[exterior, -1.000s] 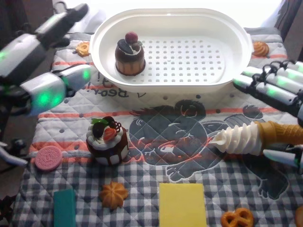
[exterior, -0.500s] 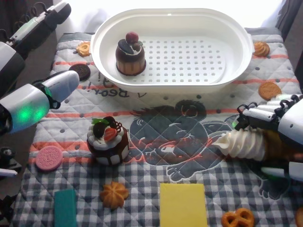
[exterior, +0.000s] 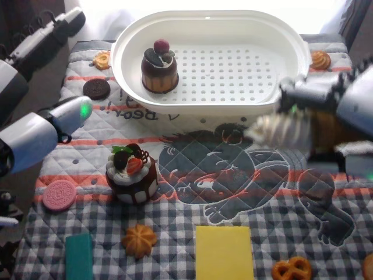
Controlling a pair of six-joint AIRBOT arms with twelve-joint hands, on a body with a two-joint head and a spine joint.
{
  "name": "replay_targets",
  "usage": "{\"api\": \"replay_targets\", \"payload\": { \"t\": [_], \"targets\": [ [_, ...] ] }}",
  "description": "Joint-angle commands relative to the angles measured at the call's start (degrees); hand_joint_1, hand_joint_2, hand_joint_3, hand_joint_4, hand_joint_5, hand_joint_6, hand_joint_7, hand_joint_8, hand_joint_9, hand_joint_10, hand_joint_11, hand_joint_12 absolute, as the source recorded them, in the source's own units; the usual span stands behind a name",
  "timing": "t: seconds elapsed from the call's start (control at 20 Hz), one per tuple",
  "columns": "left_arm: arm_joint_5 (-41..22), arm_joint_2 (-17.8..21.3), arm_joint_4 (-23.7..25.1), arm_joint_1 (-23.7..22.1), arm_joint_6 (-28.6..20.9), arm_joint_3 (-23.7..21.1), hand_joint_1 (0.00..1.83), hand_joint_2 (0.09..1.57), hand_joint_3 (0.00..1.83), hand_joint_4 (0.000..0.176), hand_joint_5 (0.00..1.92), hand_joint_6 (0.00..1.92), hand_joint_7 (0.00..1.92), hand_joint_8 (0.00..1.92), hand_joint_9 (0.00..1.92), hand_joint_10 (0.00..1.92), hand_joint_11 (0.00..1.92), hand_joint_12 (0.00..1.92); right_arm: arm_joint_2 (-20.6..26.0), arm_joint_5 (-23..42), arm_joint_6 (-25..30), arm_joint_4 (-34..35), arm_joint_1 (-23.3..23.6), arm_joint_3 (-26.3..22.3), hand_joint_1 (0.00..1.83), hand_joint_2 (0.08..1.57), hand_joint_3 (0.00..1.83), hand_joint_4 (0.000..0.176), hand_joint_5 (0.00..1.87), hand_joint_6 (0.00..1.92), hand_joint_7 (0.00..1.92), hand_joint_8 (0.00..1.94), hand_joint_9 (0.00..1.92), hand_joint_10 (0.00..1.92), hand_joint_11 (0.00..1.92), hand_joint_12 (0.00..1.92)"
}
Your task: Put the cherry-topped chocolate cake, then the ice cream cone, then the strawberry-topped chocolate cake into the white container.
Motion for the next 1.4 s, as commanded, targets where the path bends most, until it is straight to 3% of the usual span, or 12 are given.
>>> {"api": "replay_targets", "payload": {
  "t": [0.0,0.1,0.3,0.4,0.65,0.8,0.9,0.95,1.0,1.05,1.25,1.35],
  "targets": [
    [-7.61,0.43,0.68,-0.16,-0.26,-0.13,0.72,1.39,0.00,0.045,0.08,0.01,0.00,0.00,0.00,0.00,0.00,0.00,-0.42,7.18,-0.69,0.12,1.86,0.76,1.17,1.30,0.00,0.000,0.62,1.45,0.68,1.62,1.04,1.92,1.13,1.92],
    [-7.77,0.41,0.48,0.31,-0.27,-0.20,0.68,1.38,0.00,0.052,0.09,0.01,0.00,0.00,0.00,0.00,0.02,0.01,-2.68,4.75,-2.39,0.39,6.70,3.23,1.16,1.30,0.00,0.000,0.63,1.34,0.72,1.64,0.66,1.75,0.68,1.92],
    [-7.85,0.41,0.35,0.82,-0.27,-0.39,0.70,1.38,0.00,0.066,0.12,0.02,0.02,0.01,0.01,0.01,0.03,0.02,-7.60,-5.38,-5.40,2.02,15.79,9.86,1.31,1.24,0.00,0.000,0.61,1.33,0.79,1.35,0.80,1.53,0.69,1.84],
    [-7.76,0.42,-0.11,1.48,-0.34,-0.53,0.69,1.38,0.00,0.037,0.13,0.02,0.04,0.01,0.03,0.01,0.02,0.02,-11.91,-11.44,-8.43,4.96,19.25,14.48,1.12,1.33,0.01,0.000,0.70,1.40,0.42,1.69,0.42,1.81,0.72,1.92],
    [-7.14,-0.03,-0.14,1.60,-0.36,-0.27,0.71,1.38,0.00,0.019,0.12,0.00,0.03,0.00,0.00,0.00,0.00,0.00,-21.10,-20.60,-9.64,10.25,22.19,25.55,1.09,1.30,0.00,0.000,0.64,1.43,0.93,1.79,1.10,1.90,1.21,1.92],
    [-6.75,-0.49,0.07,1.58,-0.98,0.17,0.75,1.38,0.00,0.008,0.11,0.00,0.01,0.00,0.00,0.00,0.00,0.00,-24.15,-23.03,-9.65,12.40,22.22,29.22,1.26,1.31,0.00,0.000,0.46,1.58,0.63,1.50,0.74,1.65,0.62,1.84],
    [-6.66,-0.69,0.15,1.53,-1.49,0.38,0.76,1.39,0.00,0.031,0.12,0.00,0.02,0.01,0.01,0.00,0.02,0.01,-24.25,-23.33,-9.65,12.88,22.21,29.43,0.99,1.22,0.00,0.000,0.13,0.64,0.23,0.42,0.31,0.91,0.18,1.69],
    [-6.66,-0.70,0.14,1.53,-1.53,0.37,0.73,1.38,0.00,0.052,0.13,0.00,0.02,0.01,0.02,0.00,0.00,0.14,-24.24,-23.39,-9.65,12.88,22.21,29.17,0.90,1.15,0.00,0.032,0.05,0.23,0.02,0.03,0.01,0.13,0.01,1.04],
    [-6.67,-0.70,0.13,1.54,-1.54,0.36,0.73,1.38,0.00,0.057,0.13,0.00,0.02,0.01,0.03,0.01,0.00,0.24,-24.23,-23.35,-9.65,12.88,22.21,28.66,0.87,1.14,0.00,0.037,0.05,0.13,0.00,0.01,0.00,0.02,0.00,0.71],
    [-6.72,-0.70,0.09,1.54,-1.54,0.35,0.74,1.38,0.00,0.068,0.14,0.00,0.04,0.01,0.05,0.01,0.00,0.33,-24.22,-22.97,-9.65,12.87,22.21,27.74,0.79,1.15,0.00,0.062,0.05,0.08,0.00,0.00,0.01,0.01,0.00,0.86],
    [-6.99,-0.68,-0.42,1.69,-1.54,0.18,0.71,1.37,0.00,0.097,0.15,0.00,0.05,0.00,0.05,0.01,0.00,0.36,-21.49,-19.62,-9.65,11.26,21.79,22.39,0.85,1.13,0.00,0.015,0.06,0.00,0.00,0.00,0.01,0.49,0.00,1.65],
    [-7.57,-0.50,-0.74,2.18,-1.54,-0.10,0.64,1.38,0.00,0.091,0.12,0.00,0.03,0.00,0.06,0.01,0.00,0.61,-18.21,-16.77,-9.63,8.89,20.42,17.99,0.90,1.14,0.00,0.000,0.00,0.00,0.00,0.00,0.00,0.03,0.00,1.52]
  ]
}}
